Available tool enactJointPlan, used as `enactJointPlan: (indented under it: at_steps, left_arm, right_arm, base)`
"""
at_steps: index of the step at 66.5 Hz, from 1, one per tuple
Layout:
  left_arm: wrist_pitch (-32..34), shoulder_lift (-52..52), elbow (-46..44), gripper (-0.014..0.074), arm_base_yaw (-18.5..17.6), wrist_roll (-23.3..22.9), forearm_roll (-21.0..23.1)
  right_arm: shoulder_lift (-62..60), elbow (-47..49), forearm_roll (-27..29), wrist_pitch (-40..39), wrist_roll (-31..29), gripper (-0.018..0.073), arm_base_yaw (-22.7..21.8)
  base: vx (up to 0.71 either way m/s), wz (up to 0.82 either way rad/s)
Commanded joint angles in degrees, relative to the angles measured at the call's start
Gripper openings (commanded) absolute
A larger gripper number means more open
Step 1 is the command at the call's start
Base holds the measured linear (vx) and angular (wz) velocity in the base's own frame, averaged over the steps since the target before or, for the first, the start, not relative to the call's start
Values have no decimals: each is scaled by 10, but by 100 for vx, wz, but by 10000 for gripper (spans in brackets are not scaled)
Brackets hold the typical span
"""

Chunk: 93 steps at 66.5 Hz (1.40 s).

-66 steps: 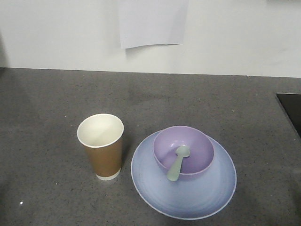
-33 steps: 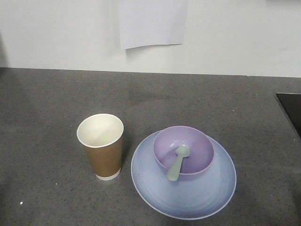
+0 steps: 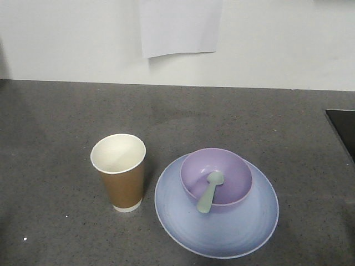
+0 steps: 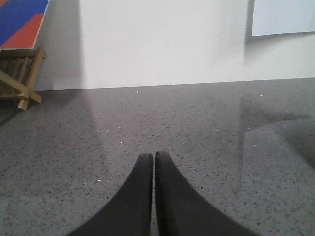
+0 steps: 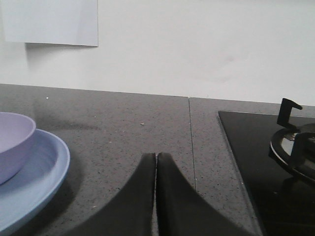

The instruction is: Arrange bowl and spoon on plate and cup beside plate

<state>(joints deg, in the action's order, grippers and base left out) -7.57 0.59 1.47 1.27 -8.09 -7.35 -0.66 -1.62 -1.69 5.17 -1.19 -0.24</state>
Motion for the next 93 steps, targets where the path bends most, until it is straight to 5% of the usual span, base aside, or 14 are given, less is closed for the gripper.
enactJointPlan:
  at_steps: [1,10,93]
  left_arm:
    - [38,3,-5,-8,1,-7,0]
    - [38,3,-5,-8,1,-7,0]
    - [38,3,-5,-8,1,-7,0]
  right_arm:
    - [-6,-2,-2,-48,4,-3,-29]
    - [-6,-2,-1,-57,15,-3,-59]
    - [-6,-2,-1,-57,12,-3,-35]
  base:
    - [0,0]
    - [0,0]
    - [0,0]
